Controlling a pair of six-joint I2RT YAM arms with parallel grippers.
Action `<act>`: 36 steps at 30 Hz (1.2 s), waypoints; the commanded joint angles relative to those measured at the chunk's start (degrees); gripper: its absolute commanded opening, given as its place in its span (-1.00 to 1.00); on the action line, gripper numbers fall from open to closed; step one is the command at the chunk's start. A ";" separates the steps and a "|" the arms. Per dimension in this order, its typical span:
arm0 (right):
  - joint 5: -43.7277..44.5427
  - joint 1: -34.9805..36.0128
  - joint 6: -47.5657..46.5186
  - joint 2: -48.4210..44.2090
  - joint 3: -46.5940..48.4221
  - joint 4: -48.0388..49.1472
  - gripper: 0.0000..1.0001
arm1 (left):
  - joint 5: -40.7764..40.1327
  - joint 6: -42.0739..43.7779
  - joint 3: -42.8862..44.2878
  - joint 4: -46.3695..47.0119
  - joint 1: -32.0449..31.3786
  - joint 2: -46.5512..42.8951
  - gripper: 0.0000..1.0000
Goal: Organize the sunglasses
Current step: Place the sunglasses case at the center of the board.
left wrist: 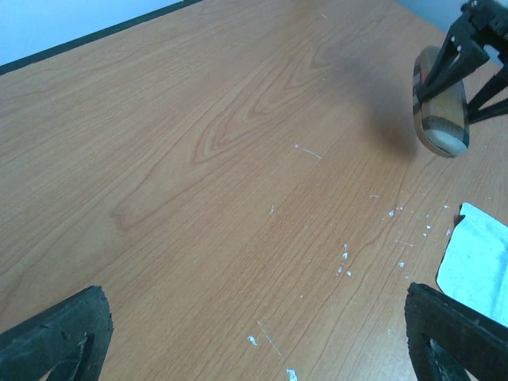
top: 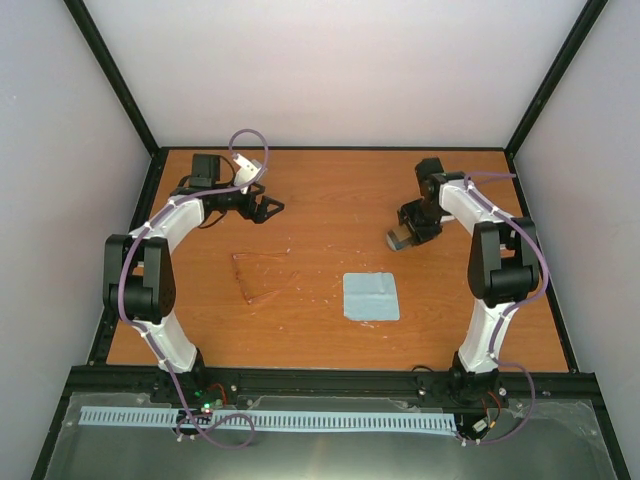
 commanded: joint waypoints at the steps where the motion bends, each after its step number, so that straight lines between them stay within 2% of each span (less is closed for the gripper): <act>1: 0.40 -1.02 8.62 -0.89 -4.55 -1.55 -0.95 | 0.29 0.27 -0.26 -0.05 0.71 -1.30 0.99; 7: -1.43 -1.26 12.12 -1.49 -10.38 2.26 -0.94 | 0.73 -0.12 -0.97 0.25 1.08 -1.36 0.99; 11: -2.86 -1.31 12.29 -0.19 -10.77 3.72 -0.92 | 1.10 -0.11 -1.17 0.43 1.35 -1.29 0.99; 13: -3.81 -1.30 11.55 0.50 -10.13 4.13 -0.72 | 1.11 0.06 -1.15 0.43 1.38 -1.24 0.99; 17: -4.80 -1.31 9.93 0.47 -9.21 3.92 -0.21 | 1.09 0.41 -1.28 0.42 1.48 -1.06 0.99; 21: -5.72 -1.34 9.05 -0.87 -9.35 3.33 0.11 | 1.43 0.53 -1.40 0.59 1.44 -0.92 0.99; 23: -6.35 -1.31 8.54 -1.56 -9.43 2.98 0.17 | 1.62 0.51 -1.54 0.67 1.46 -0.92 0.99; 24: -6.53 -1.30 8.34 -1.93 -9.44 2.72 0.32 | 1.68 0.53 -1.58 0.81 1.46 -0.85 0.99; 28: -7.25 -1.30 7.16 -3.44 -9.70 2.20 0.41 | 2.00 0.47 -2.00 1.34 1.44 -0.89 0.99; 29: -7.34 -1.30 6.81 -3.82 -9.66 2.05 0.81 | 2.09 0.40 -2.15 1.41 1.44 -0.86 0.99; 30: -7.47 -1.30 6.42 -3.99 -9.70 2.06 0.88 | 2.08 0.39 -2.26 1.57 1.44 -0.92 0.99; 36: -6.08 -1.35 2.30 -5.96 -6.91 0.36 0.88 | 1.79 0.40 -2.30 1.49 1.47 -1.16 0.99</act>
